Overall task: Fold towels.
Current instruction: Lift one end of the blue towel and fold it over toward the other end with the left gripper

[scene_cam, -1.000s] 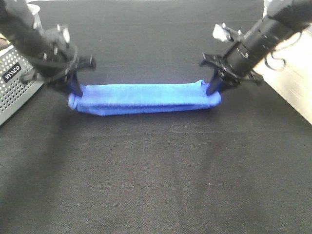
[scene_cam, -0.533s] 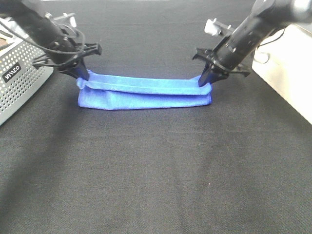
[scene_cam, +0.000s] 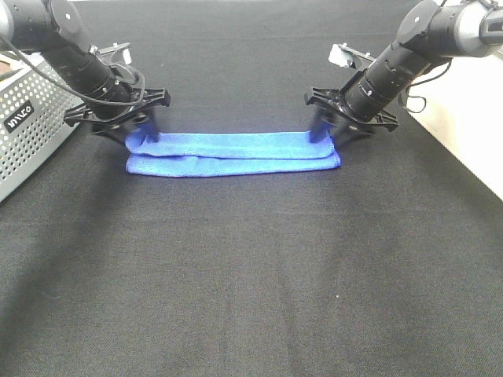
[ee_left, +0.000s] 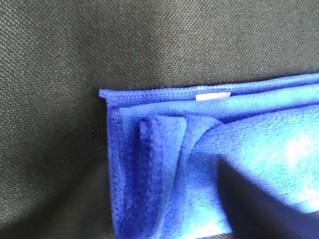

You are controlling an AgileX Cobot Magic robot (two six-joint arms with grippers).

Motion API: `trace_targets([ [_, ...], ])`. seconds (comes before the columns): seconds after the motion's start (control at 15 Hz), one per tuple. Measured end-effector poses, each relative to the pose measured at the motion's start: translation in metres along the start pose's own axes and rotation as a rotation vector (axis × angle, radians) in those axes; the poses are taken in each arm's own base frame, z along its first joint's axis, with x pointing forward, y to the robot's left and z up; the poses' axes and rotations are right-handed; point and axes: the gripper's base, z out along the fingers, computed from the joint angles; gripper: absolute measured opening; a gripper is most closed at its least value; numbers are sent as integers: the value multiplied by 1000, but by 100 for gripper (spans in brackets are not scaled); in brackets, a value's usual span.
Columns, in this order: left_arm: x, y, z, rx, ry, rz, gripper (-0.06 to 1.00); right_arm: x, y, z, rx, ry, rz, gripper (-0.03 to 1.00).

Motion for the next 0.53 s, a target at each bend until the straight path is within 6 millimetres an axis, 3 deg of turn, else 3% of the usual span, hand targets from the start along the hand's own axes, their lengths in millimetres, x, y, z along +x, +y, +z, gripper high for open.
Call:
trace_targets([
  [0.07, 0, 0, 0, 0, 0, 0, 67, 0, 0, 0, 0, 0, 0, 76],
  [0.13, -1, 0, -5, -19, -5, 12, 73, 0, 2, -6, 0, 10, -10, 83],
  [0.33, 0, 3, -13, -63, 23, -3, 77, -1, 13, -30, -12, 39, -38, 88],
  [0.53, 5, 4, 4, -24, 57, -48, 77, -1, 14, -37, -11, 52, -47, 88],
])
